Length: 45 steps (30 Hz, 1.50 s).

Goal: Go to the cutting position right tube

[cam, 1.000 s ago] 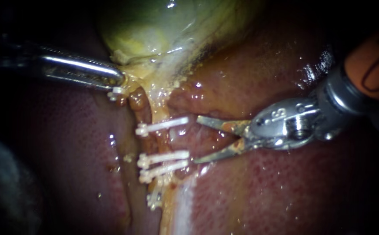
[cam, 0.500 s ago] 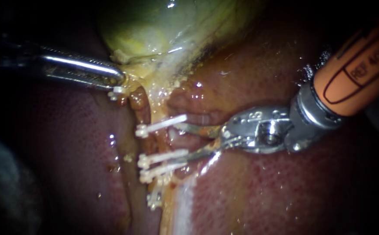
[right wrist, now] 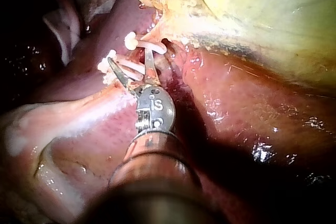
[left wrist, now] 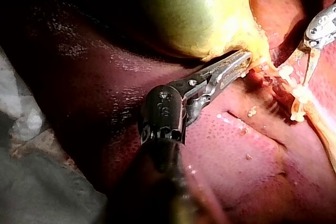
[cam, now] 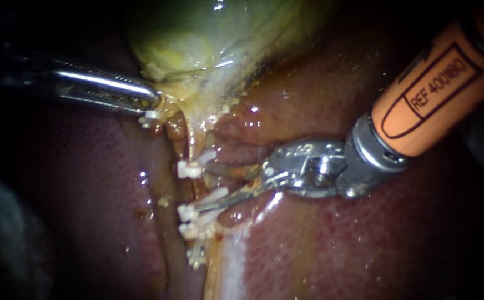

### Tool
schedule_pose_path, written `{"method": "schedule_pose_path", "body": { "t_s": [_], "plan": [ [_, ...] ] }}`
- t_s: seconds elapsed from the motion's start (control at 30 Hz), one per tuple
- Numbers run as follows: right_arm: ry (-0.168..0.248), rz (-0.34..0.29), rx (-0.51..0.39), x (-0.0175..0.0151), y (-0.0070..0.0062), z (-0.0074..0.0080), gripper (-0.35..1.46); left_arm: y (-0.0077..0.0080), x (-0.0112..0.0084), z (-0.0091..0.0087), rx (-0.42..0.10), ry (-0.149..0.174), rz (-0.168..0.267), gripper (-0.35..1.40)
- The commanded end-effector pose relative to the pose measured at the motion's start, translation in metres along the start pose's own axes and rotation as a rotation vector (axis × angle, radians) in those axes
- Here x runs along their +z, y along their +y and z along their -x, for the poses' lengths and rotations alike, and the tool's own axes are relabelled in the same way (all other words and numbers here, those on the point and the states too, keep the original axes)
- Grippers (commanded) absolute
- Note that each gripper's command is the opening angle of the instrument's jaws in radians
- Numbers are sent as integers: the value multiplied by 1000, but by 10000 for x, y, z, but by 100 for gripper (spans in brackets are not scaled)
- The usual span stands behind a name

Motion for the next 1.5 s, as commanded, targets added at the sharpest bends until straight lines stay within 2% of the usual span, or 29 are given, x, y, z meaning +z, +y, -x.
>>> {"method": "schedule_pose_path", "body": {
  "t_s": [0.03,0.17,0.57,0.77,0.93,1.27,1.37,1.5],
  "plan": [
    [2,1,-1,0,1,2,130,0,1,0,0,0,0,-35],
    [33,23,6,2,4,1,130,0,1,0,0,0,-1,-35],
    [42,23,49,3,11,-1,130,0,2,0,0,1,-1,-35],
    [31,-6,126,9,11,3,128,0,2,0,0,1,-1,-35],
    [24,-18,134,16,13,5,126,0,2,-1,-1,1,-1,-35],
    [65,-101,122,26,11,-4,126,0,3,-1,-1,1,-1,-35],
    [85,-111,128,33,12,-9,125,0,3,-1,-1,1,-1,-35],
    [93,-109,131,41,14,-14,125,0,3,-1,-1,1,-1,-35]
  ]
}}
